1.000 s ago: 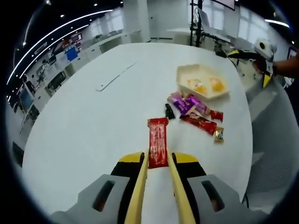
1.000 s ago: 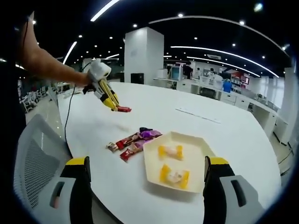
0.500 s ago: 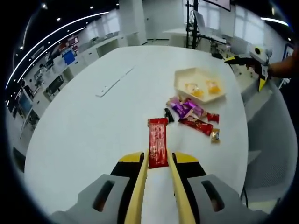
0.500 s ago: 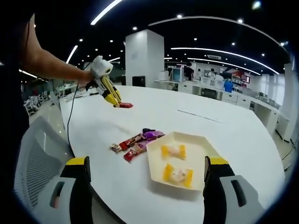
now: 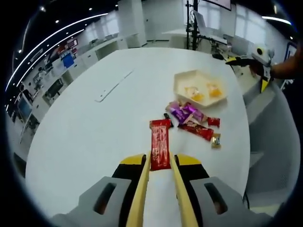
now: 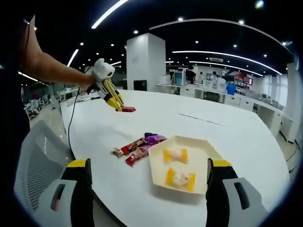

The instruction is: Place the target food into the container with the food tongs after gripping and lifting it, then release it inside without dropping or visibly crushing the food.

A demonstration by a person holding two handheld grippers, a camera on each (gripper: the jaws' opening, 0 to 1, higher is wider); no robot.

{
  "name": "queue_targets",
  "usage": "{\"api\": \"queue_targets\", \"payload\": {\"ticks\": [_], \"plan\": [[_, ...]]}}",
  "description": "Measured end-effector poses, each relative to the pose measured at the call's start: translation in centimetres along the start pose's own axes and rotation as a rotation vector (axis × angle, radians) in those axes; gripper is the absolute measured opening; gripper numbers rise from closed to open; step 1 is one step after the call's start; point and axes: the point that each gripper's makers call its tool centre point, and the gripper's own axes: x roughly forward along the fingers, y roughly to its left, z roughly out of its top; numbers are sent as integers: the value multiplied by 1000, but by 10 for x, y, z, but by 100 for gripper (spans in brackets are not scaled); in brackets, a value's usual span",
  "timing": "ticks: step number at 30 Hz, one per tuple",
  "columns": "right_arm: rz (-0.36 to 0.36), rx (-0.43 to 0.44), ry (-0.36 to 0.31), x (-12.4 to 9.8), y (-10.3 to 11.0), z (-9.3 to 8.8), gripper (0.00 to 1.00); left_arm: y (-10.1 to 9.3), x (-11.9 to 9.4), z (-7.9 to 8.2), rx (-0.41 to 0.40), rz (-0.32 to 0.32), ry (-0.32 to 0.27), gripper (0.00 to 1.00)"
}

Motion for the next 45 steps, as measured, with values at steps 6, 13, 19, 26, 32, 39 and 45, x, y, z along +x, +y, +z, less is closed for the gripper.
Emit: {"api": "queue_targets", "payload": {"ticks": [6, 13, 19, 26, 32, 39, 45], "plan": [[-5, 13, -8, -1, -1, 1, 99, -6, 7, 11, -1, -11, -8, 20], [-2, 14, -7, 0, -1, 0, 99, -17, 18, 32, 26, -29, -15, 20], [-8, 11, -8, -1, -2, 0, 99, -28, 32, 52, 44, -50, -24, 19], [-10, 19, -15, -1, -3, 1, 99, -45, 48, 83, 63, -80, -47, 19], [-6, 19, -15, -1, -1, 1, 99, -57, 63, 105, 86, -100, -53, 19], [-8, 29, -19, -2, -2, 1, 99, -78, 84, 136, 106, -132, -73, 19], [-16, 32, -24, -2, -4, 2, 99, -94, 103, 155, 124, -163, -70, 19]]}}
